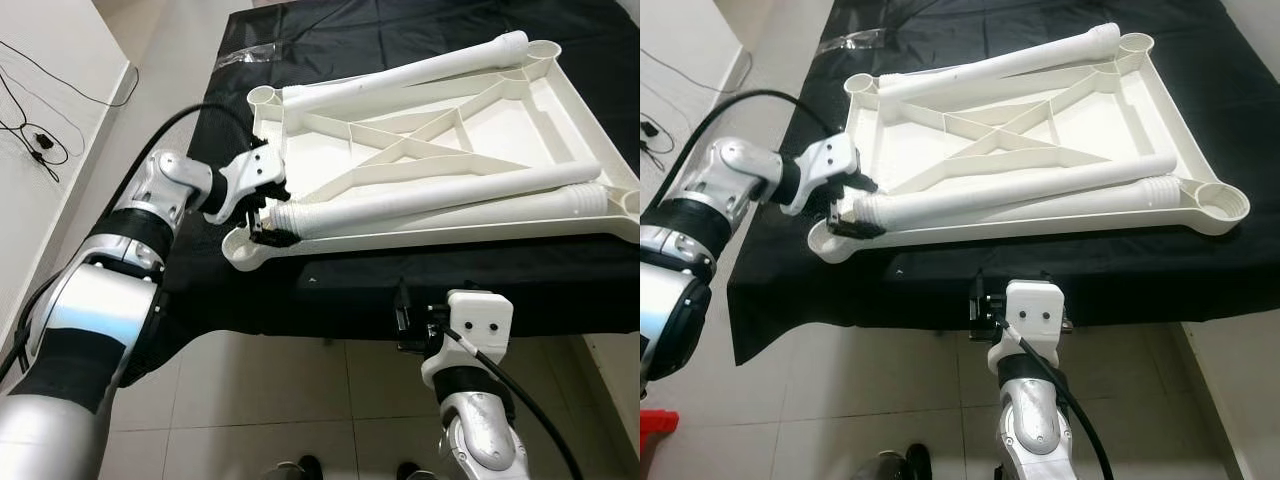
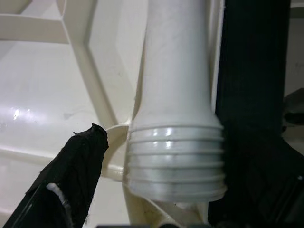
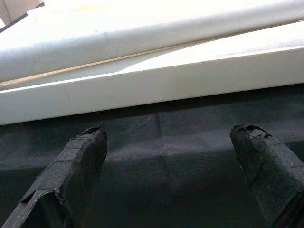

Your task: Building children table

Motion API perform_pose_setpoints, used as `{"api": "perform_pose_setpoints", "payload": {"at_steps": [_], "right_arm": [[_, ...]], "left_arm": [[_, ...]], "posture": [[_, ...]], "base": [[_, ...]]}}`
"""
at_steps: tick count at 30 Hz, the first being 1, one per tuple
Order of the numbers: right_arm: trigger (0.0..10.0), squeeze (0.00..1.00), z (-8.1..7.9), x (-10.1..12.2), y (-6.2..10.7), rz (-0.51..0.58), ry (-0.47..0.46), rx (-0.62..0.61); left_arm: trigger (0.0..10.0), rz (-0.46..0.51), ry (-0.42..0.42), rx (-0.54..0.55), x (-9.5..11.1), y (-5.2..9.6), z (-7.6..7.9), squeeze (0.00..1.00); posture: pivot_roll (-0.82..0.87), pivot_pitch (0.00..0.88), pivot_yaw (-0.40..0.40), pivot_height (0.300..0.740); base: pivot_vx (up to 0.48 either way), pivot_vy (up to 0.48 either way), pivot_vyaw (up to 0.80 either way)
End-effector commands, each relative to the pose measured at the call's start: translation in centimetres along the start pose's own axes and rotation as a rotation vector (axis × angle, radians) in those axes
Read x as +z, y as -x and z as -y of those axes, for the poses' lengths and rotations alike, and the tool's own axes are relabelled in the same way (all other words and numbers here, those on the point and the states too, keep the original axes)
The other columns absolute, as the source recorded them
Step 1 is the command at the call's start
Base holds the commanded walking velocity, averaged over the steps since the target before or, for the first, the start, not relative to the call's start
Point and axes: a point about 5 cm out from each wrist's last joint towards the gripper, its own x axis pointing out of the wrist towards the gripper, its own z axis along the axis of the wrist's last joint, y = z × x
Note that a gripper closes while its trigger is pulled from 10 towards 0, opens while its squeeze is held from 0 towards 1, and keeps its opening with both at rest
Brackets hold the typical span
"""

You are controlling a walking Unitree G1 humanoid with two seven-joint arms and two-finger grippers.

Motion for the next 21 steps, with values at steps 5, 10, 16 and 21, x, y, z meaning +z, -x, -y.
{"api": "perform_pose_setpoints", "payload": {"at_steps": [5, 10, 16, 21], "right_arm": [[10.0, 0.0, -0.94, -0.37, 0.36, -0.028, -0.042, 0.017], [10.0, 0.0, -1.02, -0.26, 0.38, -0.025, -0.046, 0.013], [10.0, 0.0, -1.02, -0.25, 0.39, -0.024, -0.047, 0.012], [10.0, 0.0, -1.02, -0.23, 0.39, -0.024, -0.047, 0.012]], "left_arm": [[10.0, -0.015, 0.01, -0.021, -0.38, 0.04, 0.15, 0.0], [10.0, -0.018, 0.015, -0.039, -0.69, -0.08, 0.39, 0.0], [10.0, -0.018, 0.014, -0.04, -0.7, -0.09, 0.41, 0.0], [10.0, -0.018, 0.015, -0.041, -0.69, -0.07, 0.4, 0.0]], "posture": [[0.09, 0.281, 0.177, 0.74], [0.08, 0.28, 0.181, 0.74], [0.08, 0.28, 0.181, 0.74], [0.08, 0.281, 0.182, 0.74]], "base": [[0.0, 0.0, 0.0], [0.0, 0.0, 0.0], [0.0, 0.0, 0.0], [0.0, 0.0, 0.0]]}}
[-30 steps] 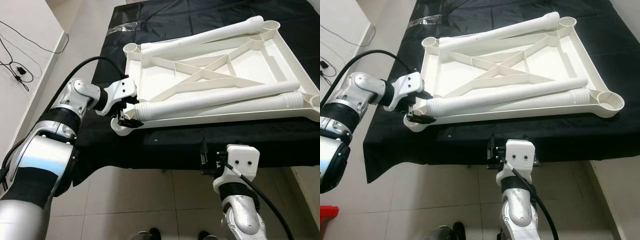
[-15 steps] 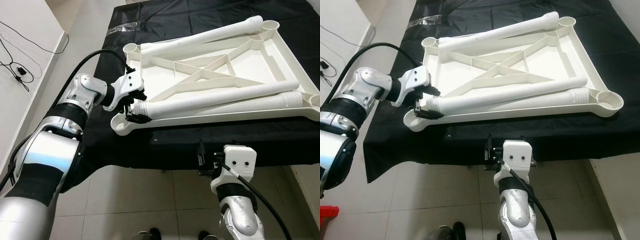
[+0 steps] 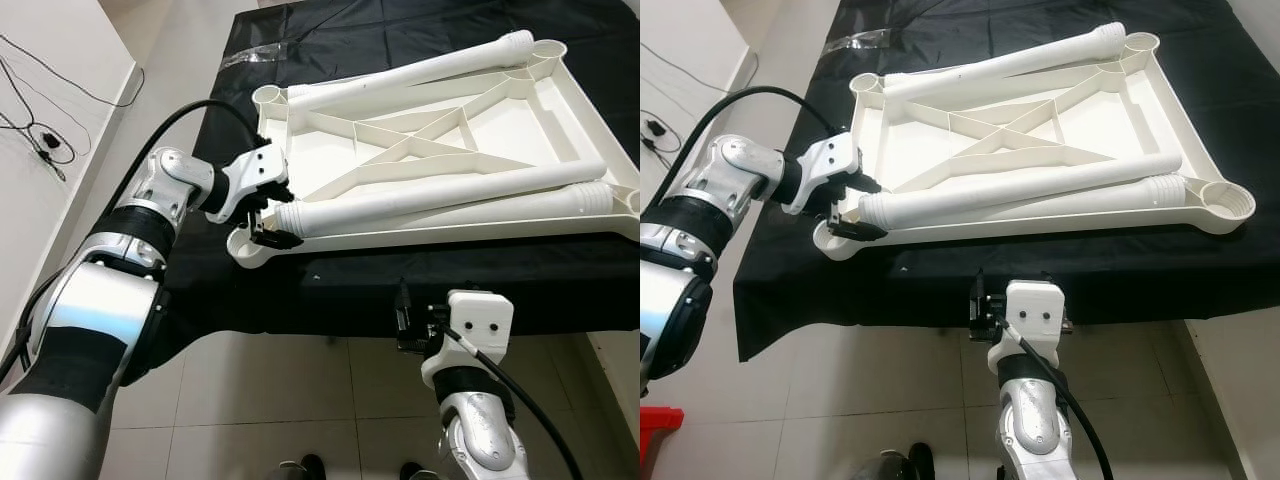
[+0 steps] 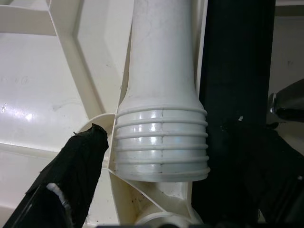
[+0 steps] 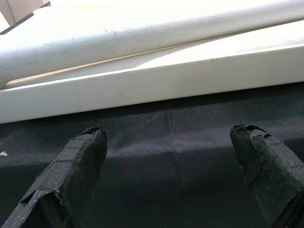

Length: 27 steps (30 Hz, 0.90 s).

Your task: Building children table

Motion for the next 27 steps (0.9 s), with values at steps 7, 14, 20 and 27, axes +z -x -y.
{"api": "perform_pose_setpoints", "payload": {"at_steps": [7, 14, 20, 27], "right_arm": [[10.0, 0.0, -1.1, 0.3, 0.7, -0.017, -0.062, 0.01], [10.0, 0.0, -1.1, 0.3, 0.7, -0.017, -0.062, 0.01], [10.0, 0.0, -1.1, 0.3, 0.7, -0.02, -0.061, 0.009], [10.0, 0.0, -1.1, 0.3, 0.8, -0.022, -0.06, 0.007]], "left_arm": [[10.0, -0.031, -0.005, 0.023, -1.5, -0.6, 0.6, 0.0], [10.0, -0.016, -0.023, 0.08, -1.4, -1.0, 0.5, 0.0], [10.0, -0.005, -0.017, 0.085, -1.2, -1.1, 0.5, 0.0], [10.0, 0.0, 0.004, 0.052, -1.3, -1.3, 0.7, 0.0]], "posture": [[0.08, 0.299, 0.193, 0.74], [0.08, 0.304, 0.193, 0.74], [0.08, 0.306, 0.195, 0.74], [0.08, 0.31, 0.196, 0.74]], "base": [[0.0, 0.0, 0.0], [0.0, 0.0, 0.0], [0.0, 0.0, 0.0], [0.0, 0.0, 0.0]]}}
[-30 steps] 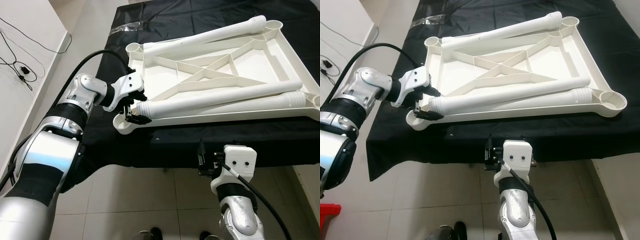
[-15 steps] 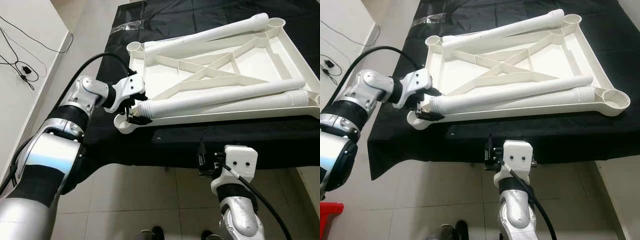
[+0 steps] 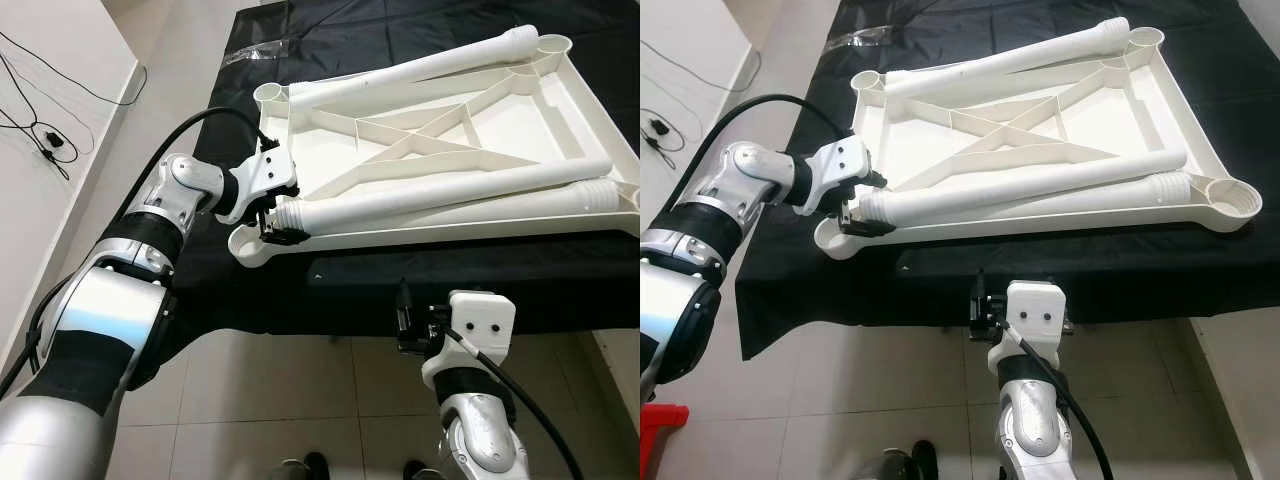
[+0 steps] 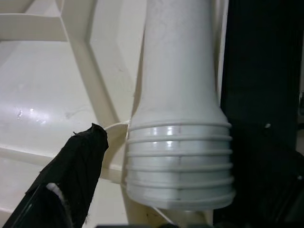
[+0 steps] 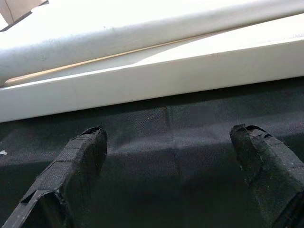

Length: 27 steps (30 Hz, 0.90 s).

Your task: Building children table

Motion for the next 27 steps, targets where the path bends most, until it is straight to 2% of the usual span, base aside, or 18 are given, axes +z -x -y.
{"api": "perform_pose_setpoints", "payload": {"at_steps": [1, 6, 7, 8, 9, 19, 27], "right_arm": [[10.0, 0.0, -1.1, 0.1, 0.6, -0.02, -0.058, 0.017], [10.0, 0.0, -1.0, 0.1, 0.6, -0.02, -0.059, 0.014], [10.0, 0.0, -1.0, 0.1, 0.7, -0.02, -0.059, 0.013], [10.0, 0.0, -1.0, 0.1, 0.7, -0.02, -0.059, 0.013], [10.0, 0.0, -0.9, 0.2, 0.7, -0.02, -0.059, 0.012], [10.0, 0.0, -0.9, 0.0, 0.5, -0.024, -0.056, 0.013], [10.0, 0.0, -1.0, -0.4, 0.0, -0.032, -0.06, 0.018]], "left_arm": [[10.0, -0.024, 0.059, -0.041, -1.6, -0.1, 0.8, 0.0], [9.8, -0.023, 0.068, -0.064, -1.8, -0.2, 1.1, 0.0], [1.7, -0.019, 0.071, -0.061, -1.8, -0.2, 1.1, 0.0], [1.7, -0.019, 0.071, -0.061, -1.8, -0.2, 1.1, 0.0], [0.0, -0.017, 0.074, -0.058, -1.8, -0.2, 1.1, 0.0], [0.0, -0.009, 0.081, -0.031, -2.0, 0.0, 0.9, 0.0], [0.0, 0.072, 0.097, 0.074, -1.5, 0.7, 0.0, 0.0]], "posture": [[0.08, 0.31, 0.198, 0.74], [0.08, 0.311, 0.2, 0.74], [0.08, 0.312, 0.2, 0.74], [0.08, 0.312, 0.2, 0.74], [0.08, 0.313, 0.201, 0.74], [0.08, 0.31, 0.197, 0.74], [0.08, 0.287, 0.191, 0.74]], "base": [[0.0, 0.0, 0.0], [0.0, 0.0, 0.0], [0.0, 0.0, 0.0], [0.0, 0.0, 0.0], [0.0, 0.0, 0.0], [0.0, 0.0, 0.0], [0.0, 0.0, 0.0]]}}
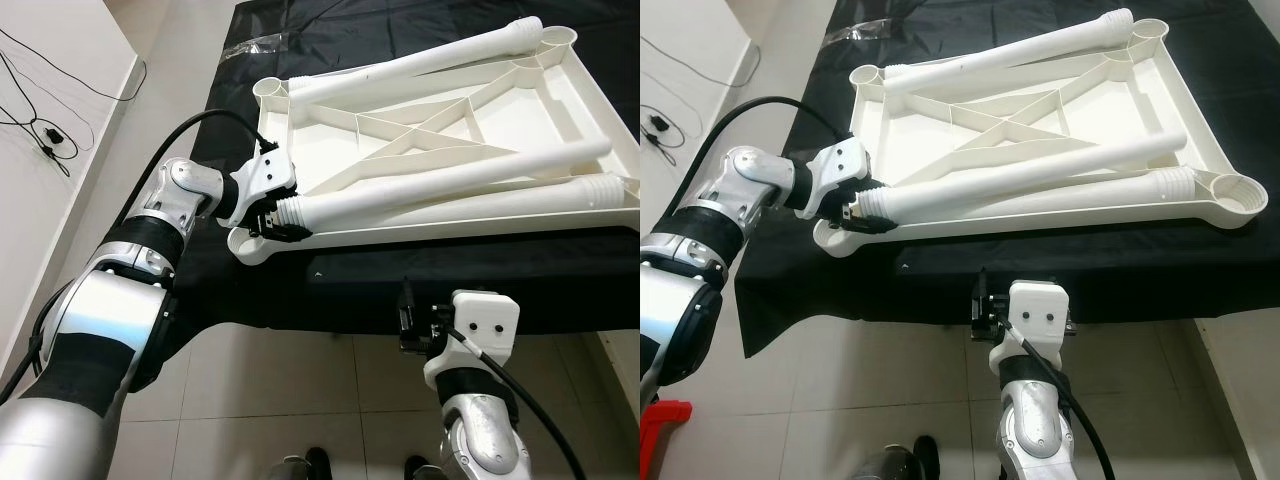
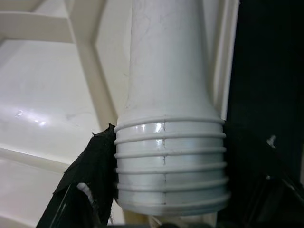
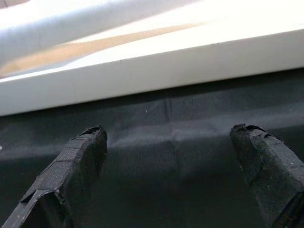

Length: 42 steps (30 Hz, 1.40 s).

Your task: Building children table

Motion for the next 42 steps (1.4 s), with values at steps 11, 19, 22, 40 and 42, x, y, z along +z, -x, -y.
{"api": "perform_pose_setpoints", "payload": {"at_steps": [11, 19, 22, 40, 42], "right_arm": [[10.0, 0.0, -1.3, -0.2, -2.3, -0.009, -0.167, 0.082], [10.0, 0.0, 0.1, 1.3, -5.4, 0.038, -0.264, 0.081], [10.0, 0.0, 0.1, 2.0, -6.4, 0.053, -0.348, 0.13], [10.0, 0.0, -1.6, 5.2, -7.9, 0.132, -0.576, 0.492], [10.0, 0.0, -1.6, 5.6, -8.1, 0.14, -0.593, 0.523]], "left_arm": [[10.0, 0.184, 0.002, 0.282, 0.5, 2.1, -1.9, 0.0], [10.0, 0.305, -0.057, 0.504, 0.6, 3.1, -2.2, 0.0], [10.0, 0.348, -0.111, 0.581, 0.1, 3.4, -1.5, 0.0], [10.0, 0.462, -0.001, 0.731, -3.4, 2.9, 6.5, 0.0], [10.0, 0.462, 0.009, 0.728, -3.3, 2.6, 7.2, 0.0]], "posture": [[0.06, 0.196, 0.157, 0.74], [0.05, 0.154, 0.128, 0.74], [0.05, 0.127, 0.109, 0.74], [0.05, 0.104, 0.054, 0.74], [0.05, 0.107, 0.051, 0.74]], "base": [[0.0, 0.0, 0.0], [0.0, 0.0, 0.0], [0.0, 0.0, 0.0], [0.0, 0.0, 0.0], [0.0, 0.0, 0.0]]}}
